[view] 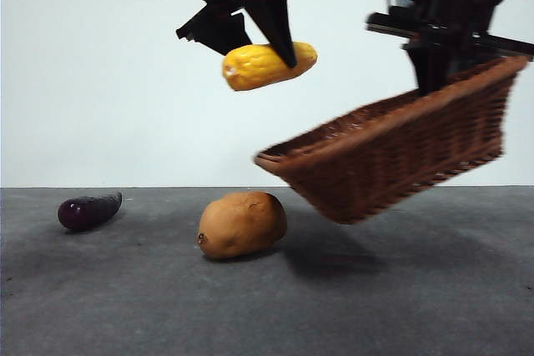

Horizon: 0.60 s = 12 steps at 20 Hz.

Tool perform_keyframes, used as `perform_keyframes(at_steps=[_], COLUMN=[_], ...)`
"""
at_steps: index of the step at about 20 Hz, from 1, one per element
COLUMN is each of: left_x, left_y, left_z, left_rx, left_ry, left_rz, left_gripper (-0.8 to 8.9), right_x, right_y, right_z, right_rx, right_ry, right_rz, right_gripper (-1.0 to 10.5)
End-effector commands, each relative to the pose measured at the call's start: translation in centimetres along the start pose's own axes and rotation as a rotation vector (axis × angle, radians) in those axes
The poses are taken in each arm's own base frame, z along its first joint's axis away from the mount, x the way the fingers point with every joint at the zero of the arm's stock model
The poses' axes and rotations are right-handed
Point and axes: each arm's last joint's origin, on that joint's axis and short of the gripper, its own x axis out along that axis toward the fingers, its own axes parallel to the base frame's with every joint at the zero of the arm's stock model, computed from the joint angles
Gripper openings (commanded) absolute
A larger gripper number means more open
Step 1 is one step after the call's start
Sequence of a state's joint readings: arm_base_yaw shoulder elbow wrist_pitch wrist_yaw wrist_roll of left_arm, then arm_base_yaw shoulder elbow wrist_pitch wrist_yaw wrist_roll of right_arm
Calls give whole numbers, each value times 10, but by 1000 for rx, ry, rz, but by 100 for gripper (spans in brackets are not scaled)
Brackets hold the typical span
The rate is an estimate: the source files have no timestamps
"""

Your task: Help me put the vegetables on the table into the basket

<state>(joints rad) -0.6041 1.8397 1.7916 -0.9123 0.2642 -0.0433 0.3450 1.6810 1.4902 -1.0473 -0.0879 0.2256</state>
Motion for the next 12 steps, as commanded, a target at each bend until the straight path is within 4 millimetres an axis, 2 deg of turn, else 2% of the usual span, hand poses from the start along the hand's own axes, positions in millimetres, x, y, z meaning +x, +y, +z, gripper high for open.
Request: perform_keyframes(at_steps=[1, 5, 8, 9, 11, 12], left_x=[12, 26, 45, 51, 56, 56], left_y=[5, 11, 18, 19, 21, 20], left_z=[4, 2, -2, -4, -4, -3], left_rx=[-156, -199, -214, -220, -222, -222], left_ry=[-26, 6, 65, 84, 90, 80], left_rz=[1, 14, 59, 54, 44, 41], left_gripper=[-8, -3, 10, 100, 436, 539], right_x=[-1, -1, -2, -2, -4, -5], right_y=[9, 18, 19, 19, 19, 19], right_z=[0, -1, -2, -3, -3, -3], right_rx=[29, 23, 19, 18, 17, 16], right_ry=[-16, -14, -12, -12, -17, -18], right_rz=[64, 103, 105, 106, 114, 117], right_gripper=[-8, -8, -8, -8, -8, -8])
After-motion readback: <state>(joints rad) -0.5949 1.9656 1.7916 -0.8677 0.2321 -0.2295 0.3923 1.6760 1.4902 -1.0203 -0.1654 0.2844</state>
